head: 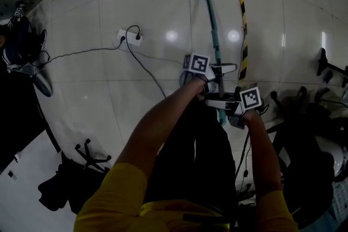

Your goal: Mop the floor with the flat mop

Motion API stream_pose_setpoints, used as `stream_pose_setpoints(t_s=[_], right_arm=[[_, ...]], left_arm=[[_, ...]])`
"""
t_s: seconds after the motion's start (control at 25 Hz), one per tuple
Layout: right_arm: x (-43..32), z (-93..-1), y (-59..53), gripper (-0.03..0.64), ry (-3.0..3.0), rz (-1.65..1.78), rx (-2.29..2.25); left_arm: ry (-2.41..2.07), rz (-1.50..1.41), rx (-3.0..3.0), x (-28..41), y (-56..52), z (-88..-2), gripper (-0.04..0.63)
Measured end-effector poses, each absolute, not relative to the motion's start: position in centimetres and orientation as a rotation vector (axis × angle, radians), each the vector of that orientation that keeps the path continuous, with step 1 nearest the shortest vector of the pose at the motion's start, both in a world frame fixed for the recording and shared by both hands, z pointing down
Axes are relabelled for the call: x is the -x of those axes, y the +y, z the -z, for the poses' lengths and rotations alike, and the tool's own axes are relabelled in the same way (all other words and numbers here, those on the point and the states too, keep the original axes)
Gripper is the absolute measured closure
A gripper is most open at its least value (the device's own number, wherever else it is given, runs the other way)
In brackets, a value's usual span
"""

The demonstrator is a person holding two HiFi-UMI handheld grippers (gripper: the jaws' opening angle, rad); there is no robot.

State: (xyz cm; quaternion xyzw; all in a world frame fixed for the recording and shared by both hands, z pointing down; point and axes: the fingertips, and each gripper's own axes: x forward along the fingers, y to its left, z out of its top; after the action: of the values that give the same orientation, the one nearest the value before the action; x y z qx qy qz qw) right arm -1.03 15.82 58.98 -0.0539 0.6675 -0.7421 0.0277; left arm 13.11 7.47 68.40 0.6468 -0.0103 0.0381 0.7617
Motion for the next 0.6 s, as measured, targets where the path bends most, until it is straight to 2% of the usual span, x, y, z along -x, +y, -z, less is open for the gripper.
stream_pose_setpoints(t_s=[0.2, 0.36, 0.6], right_arm=[[1.9, -58.8, 16.5, 0.451, 2.020, 2.359, 0.148], [2.7, -55.4, 24.3, 0.453, 1.954, 2.416, 0.088], [3.2, -48.7, 34.6, 0.447, 1.897, 2.537, -0.044]], left_arm=[[0.001, -0.060, -1.390, -12.7, 7.7, -68.2, 0.468], [-0.027, -0.148, -1.351, -11.2, 16.0, -65.9, 0.462], [-0.110, -0.072, -1.243, -9.8, 26.3, -59.8, 0.462]])
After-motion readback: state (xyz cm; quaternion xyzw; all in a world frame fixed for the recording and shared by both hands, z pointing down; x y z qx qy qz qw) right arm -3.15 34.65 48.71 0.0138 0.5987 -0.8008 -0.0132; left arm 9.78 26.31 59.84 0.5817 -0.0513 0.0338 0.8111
